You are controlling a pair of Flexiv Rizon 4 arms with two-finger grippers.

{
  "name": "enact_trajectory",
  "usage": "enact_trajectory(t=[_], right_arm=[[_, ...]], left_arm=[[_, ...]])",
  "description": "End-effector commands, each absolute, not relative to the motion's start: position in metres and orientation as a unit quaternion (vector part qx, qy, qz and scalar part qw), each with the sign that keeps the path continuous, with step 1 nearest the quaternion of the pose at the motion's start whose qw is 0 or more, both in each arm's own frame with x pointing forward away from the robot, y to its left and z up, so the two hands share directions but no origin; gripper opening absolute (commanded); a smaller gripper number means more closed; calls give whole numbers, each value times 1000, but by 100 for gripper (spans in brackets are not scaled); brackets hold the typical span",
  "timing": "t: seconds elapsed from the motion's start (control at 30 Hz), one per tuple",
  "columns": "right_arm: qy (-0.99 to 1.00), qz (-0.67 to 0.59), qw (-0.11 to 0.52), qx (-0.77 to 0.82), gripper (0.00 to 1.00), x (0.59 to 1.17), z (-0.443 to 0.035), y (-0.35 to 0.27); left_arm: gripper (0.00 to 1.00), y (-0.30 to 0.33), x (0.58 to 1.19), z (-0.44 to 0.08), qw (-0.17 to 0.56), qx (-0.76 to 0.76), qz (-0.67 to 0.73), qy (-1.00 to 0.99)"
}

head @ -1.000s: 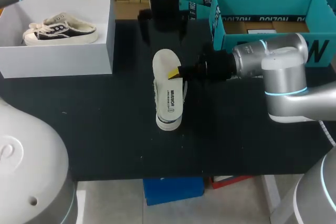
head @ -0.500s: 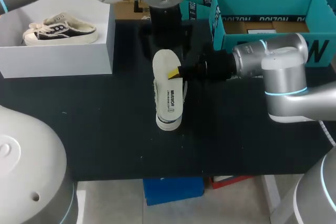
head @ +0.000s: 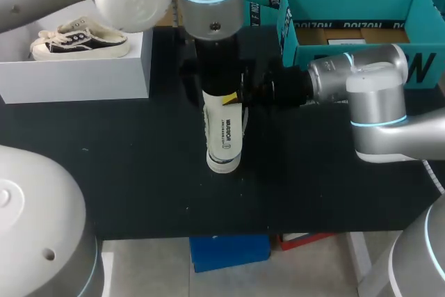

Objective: Take the shoe out of the shoebox, open the shoe tongue, remove and reinsert the insole, then place the shoe into the shoebox

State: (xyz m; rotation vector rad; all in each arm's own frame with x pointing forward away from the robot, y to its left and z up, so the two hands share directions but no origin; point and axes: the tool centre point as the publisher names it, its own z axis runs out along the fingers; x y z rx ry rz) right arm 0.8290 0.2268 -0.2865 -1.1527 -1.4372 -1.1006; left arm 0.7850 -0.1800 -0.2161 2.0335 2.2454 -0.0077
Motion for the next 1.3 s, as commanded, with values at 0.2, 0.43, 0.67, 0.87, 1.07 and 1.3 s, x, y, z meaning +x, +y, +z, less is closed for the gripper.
enact_trajectory(t=[0.2,0.43,0.67,0.87,1.07,1.3], right_arm=[[-588,-451,477,-473,0,829,-287,228],[-588,-451,477,-473,0,829,-287,228],[-588,-451,477,-473,0,829,-287,228],[-588,-451,477,-473,0,829,-287,228],[-588,-451,477,-473,0,829,-287,228],[-588,-451,477,-473,0,829,-287,228]], left_arm=[[100,-172,763,-211,119,671,-43,730],[100,-158,758,-206,222,689,-167,670],[100,-149,761,-207,303,692,-263,600],[100,-145,764,-208,323,691,-304,571],[100,-145,764,-208,323,691,-304,571],[100,-145,764,-208,323,691,-304,571]])
